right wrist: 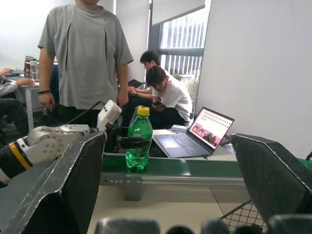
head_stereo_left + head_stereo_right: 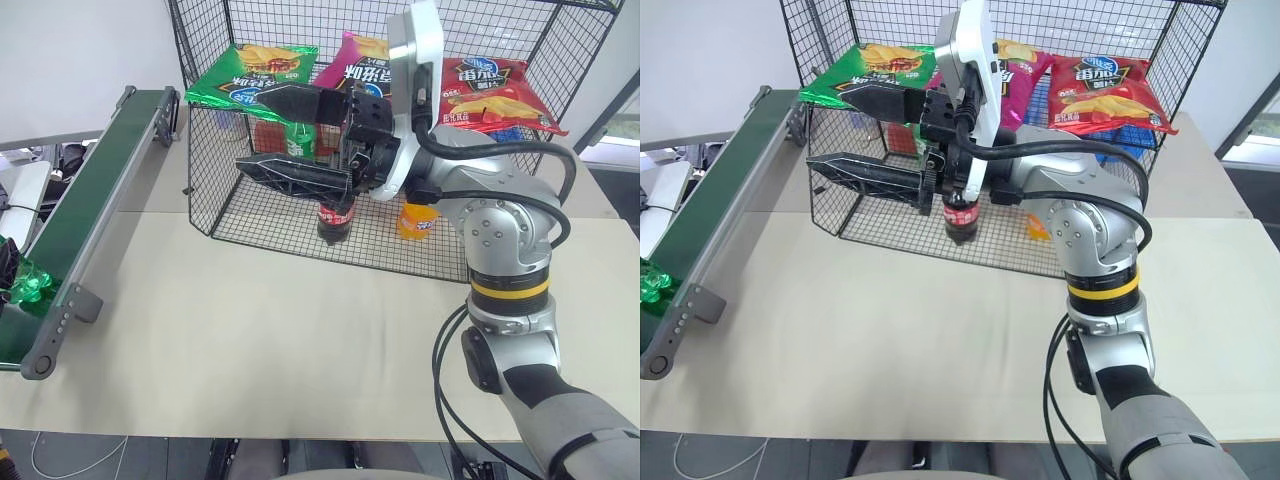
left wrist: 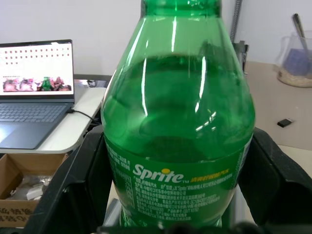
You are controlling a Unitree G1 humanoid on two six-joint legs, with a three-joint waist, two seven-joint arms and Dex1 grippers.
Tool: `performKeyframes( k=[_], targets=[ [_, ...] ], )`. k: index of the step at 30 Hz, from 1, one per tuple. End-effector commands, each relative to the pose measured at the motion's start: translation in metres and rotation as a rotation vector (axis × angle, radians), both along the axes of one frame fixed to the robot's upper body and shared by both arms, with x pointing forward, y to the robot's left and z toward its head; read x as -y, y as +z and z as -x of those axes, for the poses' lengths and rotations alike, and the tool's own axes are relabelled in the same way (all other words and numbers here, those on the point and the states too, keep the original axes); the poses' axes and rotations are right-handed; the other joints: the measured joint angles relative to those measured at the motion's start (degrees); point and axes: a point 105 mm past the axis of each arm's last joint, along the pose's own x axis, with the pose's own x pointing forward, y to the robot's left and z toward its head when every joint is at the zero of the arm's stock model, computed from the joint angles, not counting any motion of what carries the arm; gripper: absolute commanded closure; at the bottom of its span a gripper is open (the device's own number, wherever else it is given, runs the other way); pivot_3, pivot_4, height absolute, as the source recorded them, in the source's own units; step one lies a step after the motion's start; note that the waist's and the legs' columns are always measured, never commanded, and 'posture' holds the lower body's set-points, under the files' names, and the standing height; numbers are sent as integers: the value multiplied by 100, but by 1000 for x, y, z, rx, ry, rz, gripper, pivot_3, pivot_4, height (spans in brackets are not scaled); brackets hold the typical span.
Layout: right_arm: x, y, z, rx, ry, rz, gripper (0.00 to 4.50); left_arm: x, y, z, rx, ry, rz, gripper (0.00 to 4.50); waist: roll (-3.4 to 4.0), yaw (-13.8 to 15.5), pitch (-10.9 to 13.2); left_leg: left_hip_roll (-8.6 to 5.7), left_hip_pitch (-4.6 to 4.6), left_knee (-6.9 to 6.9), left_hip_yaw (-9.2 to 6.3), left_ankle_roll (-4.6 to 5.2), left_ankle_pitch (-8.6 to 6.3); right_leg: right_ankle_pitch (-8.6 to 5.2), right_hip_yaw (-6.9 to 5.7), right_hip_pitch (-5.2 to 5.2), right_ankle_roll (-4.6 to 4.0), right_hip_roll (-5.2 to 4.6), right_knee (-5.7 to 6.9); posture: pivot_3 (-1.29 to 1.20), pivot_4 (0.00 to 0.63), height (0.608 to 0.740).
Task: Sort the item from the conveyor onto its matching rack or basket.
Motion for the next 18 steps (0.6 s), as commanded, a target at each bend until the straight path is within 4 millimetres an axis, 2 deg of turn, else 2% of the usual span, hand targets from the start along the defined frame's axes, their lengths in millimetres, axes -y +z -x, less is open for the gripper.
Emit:
performKeyframes(
  k=[1,4,7,9,12,18],
  targets=[
    [4,-4,-7,12,-70,32,0,64,44,-14,66,-277,-94,1470,-14,24,-1,0,-4,0,-3,0,0,0,-2,0,0,-2,-1,0,150,740],
    [6,-15,-19,-25,-134,67,0,109,46,-24,21,-479,-119,1470,-20,22,-2,-1,-11,2,-6,-1,1,0,-7,0,0,-6,-6,0,150,740],
    [26,-50,-14,-68,-208,115,0,157,44,-35,-17,-681,-133,1470,-23,45,-4,-2,-12,-2,-9,-1,0,0,-7,4,0,-5,-10,0,150,740],
    [33,-62,-16,-84,-279,120,0,185,42,-46,-21,-778,-146,1470,-11,47,3,-5,-14,-6,-8,-1,0,0,-6,8,0,-5,-18,0,150,740],
    [38,-72,-23,-94,-394,126,0,212,36,-66,6,-835,-137,1470,7,-9,14,-11,-22,2,3,-3,4,0,5,-4,0,11,-14,0,150,740],
    [43,-87,-28,-92,-557,149,0,246,15,-115,50,-845,-120,1470,7,-14,14,-5,-11,1,9,-5,5,0,19,-4,1,96,-12,0,150,740]
  ],
)
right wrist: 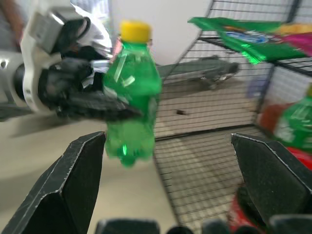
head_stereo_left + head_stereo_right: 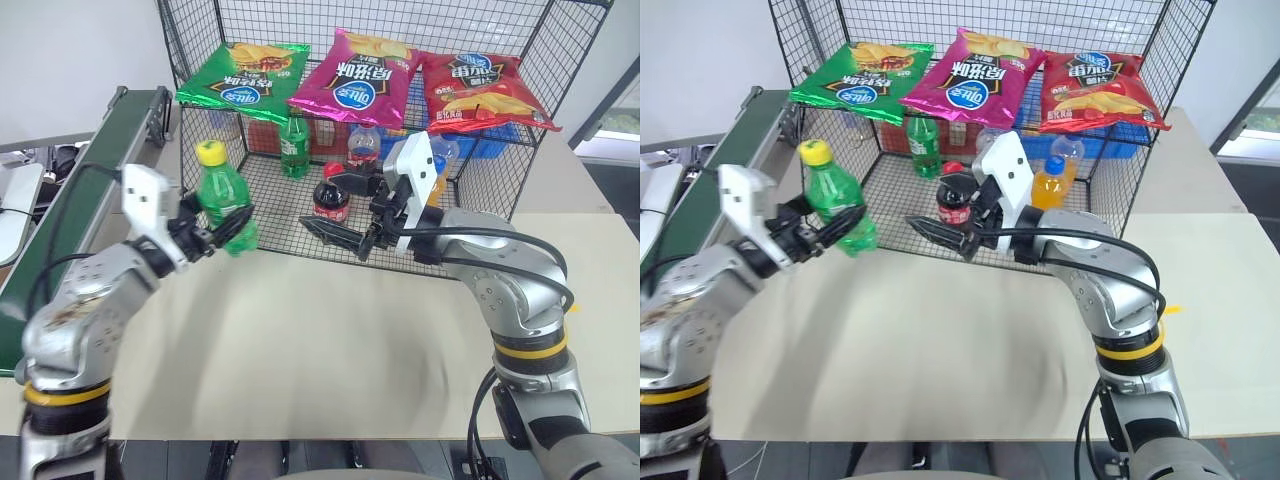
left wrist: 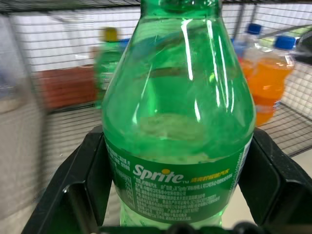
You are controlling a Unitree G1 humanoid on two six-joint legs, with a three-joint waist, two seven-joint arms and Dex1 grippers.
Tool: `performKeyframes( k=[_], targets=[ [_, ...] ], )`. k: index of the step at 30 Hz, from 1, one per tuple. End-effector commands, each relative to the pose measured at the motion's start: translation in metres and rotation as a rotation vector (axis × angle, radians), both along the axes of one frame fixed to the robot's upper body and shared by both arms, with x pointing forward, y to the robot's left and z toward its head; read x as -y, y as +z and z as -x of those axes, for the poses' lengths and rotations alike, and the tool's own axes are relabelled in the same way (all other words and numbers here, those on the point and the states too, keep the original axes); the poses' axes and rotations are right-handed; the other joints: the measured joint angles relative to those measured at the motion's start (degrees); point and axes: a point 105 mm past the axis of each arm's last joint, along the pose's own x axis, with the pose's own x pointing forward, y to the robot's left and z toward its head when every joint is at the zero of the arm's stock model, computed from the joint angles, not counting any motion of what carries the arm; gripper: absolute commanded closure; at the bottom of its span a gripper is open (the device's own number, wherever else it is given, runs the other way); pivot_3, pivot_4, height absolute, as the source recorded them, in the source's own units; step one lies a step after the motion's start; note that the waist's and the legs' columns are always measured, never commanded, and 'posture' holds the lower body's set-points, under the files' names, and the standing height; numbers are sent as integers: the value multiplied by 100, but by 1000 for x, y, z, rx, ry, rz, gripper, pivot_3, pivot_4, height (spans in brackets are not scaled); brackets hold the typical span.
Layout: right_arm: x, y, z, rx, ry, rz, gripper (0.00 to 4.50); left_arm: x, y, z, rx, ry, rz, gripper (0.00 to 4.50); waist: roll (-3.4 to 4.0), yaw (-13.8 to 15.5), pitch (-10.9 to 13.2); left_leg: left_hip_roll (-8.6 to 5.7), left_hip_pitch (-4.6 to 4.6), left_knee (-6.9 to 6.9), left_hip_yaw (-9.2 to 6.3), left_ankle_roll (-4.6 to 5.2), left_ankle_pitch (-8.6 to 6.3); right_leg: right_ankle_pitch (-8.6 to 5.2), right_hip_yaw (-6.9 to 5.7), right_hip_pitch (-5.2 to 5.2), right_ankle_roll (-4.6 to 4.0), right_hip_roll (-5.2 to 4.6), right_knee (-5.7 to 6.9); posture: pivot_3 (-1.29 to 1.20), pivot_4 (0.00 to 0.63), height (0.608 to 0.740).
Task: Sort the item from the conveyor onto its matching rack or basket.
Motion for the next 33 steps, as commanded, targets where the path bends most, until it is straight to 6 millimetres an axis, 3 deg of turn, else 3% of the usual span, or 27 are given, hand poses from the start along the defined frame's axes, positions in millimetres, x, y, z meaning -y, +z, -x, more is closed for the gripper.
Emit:
performKeyframes(
  k=[1,8,16,21,24,30,33],
  targets=[
    [1,2,2,44,-79,0,0,9,6,-24,100,34,0,1470,0,25,0,3,-5,2,-5,-2,1,0,3,0,0,10,-1,0,150,740],
    [1,-3,1,24,-159,-35,0,38,0,-76,135,73,55,1470,-1,144,0,-5,-31,21,-11,-2,3,0,13,-5,0,12,-2,0,150,740],
    [7,-16,-5,22,-227,-12,0,47,-11,-106,150,126,40,1470,-1,179,0,-11,-34,21,-11,-1,2,0,11,-4,1,12,-5,0,150,740],
    [13,-22,-11,22,-270,9,0,48,-21,-107,138,120,35,1470,-1,185,0,-10,-34,21,-11,-1,2,0,8,-4,1,16,-2,0,150,740],
    [13,-16,-12,30,-270,3,0,46,-24,-105,132,116,52,116,-1,183,0,-11,-33,22,-11,-1,2,0,8,-3,1,16,0,0,150,740],
    [8,-6,-14,39,-241,-2,0,34,-25,-85,136,96,50,49,1,160,-1,-7,-28,23,-12,-1,2,0,9,-1,1,18,7,0,150,740],
    [10,-3,-16,39,-230,2,0,28,-27,-65,111,58,24,49,2,148,-1,-1,-20,23,-14,-1,2,0,11,2,1,23,12,0,150,740]
  ],
)
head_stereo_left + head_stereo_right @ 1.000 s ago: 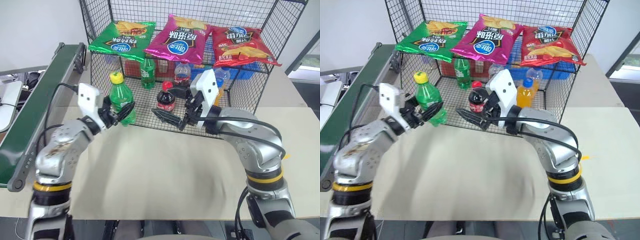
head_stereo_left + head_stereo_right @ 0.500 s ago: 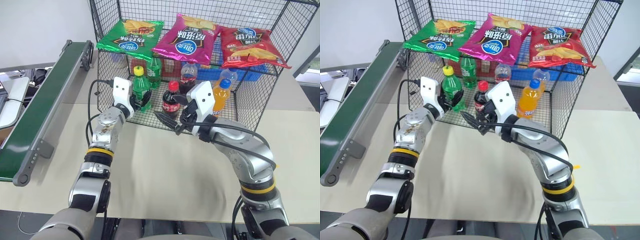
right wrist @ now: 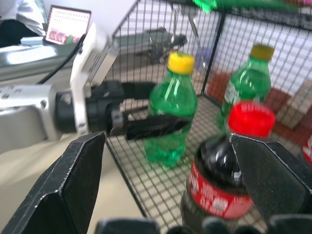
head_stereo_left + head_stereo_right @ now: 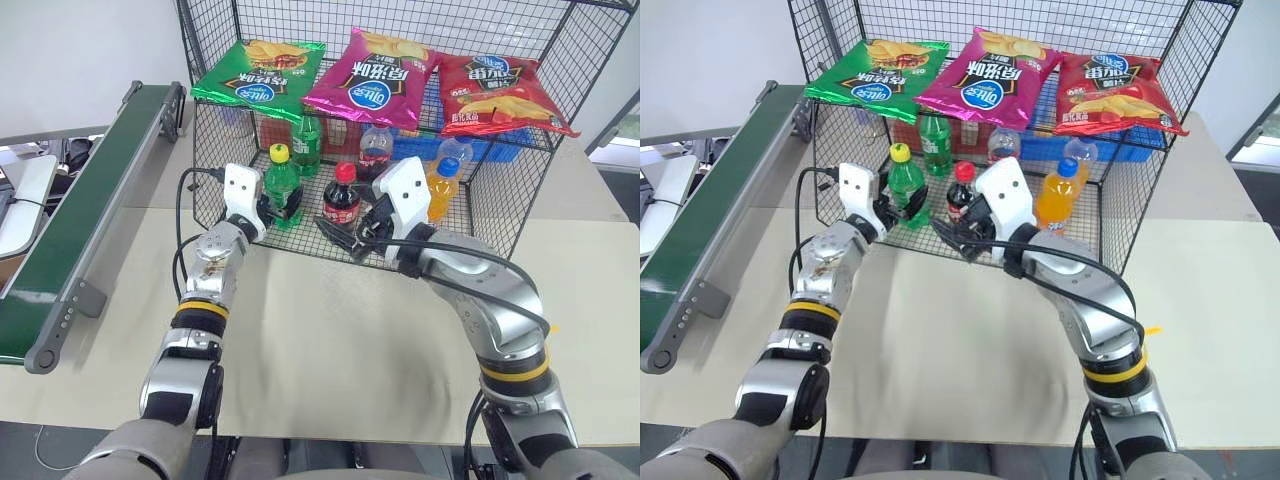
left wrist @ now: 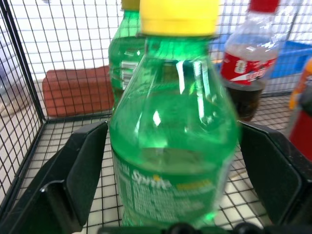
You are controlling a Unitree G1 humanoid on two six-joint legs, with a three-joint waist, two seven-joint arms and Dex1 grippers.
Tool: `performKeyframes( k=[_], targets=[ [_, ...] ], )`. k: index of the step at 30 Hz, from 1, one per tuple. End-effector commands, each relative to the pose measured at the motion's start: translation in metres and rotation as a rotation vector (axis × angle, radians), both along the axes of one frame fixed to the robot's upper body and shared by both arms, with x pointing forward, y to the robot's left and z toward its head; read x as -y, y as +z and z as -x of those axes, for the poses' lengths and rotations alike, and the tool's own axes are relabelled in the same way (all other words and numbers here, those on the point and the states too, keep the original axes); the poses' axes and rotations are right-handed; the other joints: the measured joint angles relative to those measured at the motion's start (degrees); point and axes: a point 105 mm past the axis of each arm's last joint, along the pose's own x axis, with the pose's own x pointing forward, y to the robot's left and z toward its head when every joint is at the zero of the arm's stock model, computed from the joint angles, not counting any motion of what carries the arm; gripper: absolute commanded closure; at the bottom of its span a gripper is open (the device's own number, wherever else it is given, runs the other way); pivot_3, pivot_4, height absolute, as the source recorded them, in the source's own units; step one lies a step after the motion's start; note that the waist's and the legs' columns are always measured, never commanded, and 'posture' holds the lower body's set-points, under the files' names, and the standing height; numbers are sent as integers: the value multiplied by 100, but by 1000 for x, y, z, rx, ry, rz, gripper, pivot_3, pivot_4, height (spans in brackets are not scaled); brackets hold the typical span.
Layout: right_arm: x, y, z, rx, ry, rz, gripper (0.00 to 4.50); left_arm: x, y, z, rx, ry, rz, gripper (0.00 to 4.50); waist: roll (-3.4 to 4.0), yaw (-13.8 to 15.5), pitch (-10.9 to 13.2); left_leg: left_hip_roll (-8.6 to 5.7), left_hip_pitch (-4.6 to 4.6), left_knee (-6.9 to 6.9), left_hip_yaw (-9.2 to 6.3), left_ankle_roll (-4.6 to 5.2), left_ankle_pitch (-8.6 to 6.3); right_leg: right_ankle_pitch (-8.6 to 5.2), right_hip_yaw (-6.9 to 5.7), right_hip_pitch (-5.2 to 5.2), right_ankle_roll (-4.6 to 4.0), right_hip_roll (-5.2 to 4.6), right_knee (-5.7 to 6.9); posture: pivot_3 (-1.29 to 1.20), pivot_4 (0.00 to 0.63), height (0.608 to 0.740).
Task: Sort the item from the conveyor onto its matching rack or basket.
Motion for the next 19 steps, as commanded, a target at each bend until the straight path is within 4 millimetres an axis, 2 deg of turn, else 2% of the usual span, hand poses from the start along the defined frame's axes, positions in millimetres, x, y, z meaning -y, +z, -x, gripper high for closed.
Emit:
performKeyframes(
  k=[1,5,8,12,15,19],
  targets=[
    [5,14,0,34,15,-10,0,-8,18,24,21,-47,-21,49,0,3,0,4,-1,0,-2,0,0,0,0,0,0,0,1,0,150,740],
    [18,16,-3,39,27,17,0,-32,23,59,-18,-53,-98,49,1,-7,0,10,2,-1,-8,-2,1,0,3,2,0,-3,2,0,150,740],
    [32,16,3,30,89,57,0,-49,41,85,-44,-75,-156,49,0,-3,0,9,1,0,-11,-3,2,0,3,4,0,-6,-1,0,150,740],
    [45,17,15,11,188,85,0,-68,59,107,-80,-86,-246,49,1,5,1,9,2,-1,-12,-2,1,-1,0,8,1,-7,-9,0,150,740],
    [51,18,23,3,250,95,0,-82,69,118,-107,-84,-296,49,2,-6,1,8,7,-3,-9,-2,1,-2,2,11,2,-7,-15,0,150,740],
    [55,15,23,0,245,119,0,-91,72,122,-123,-78,-314,49,2,-40,2,11,12,-4,-8,-3,1,-3,3,11,3,-4,-14,0,150,740]
  ],
)
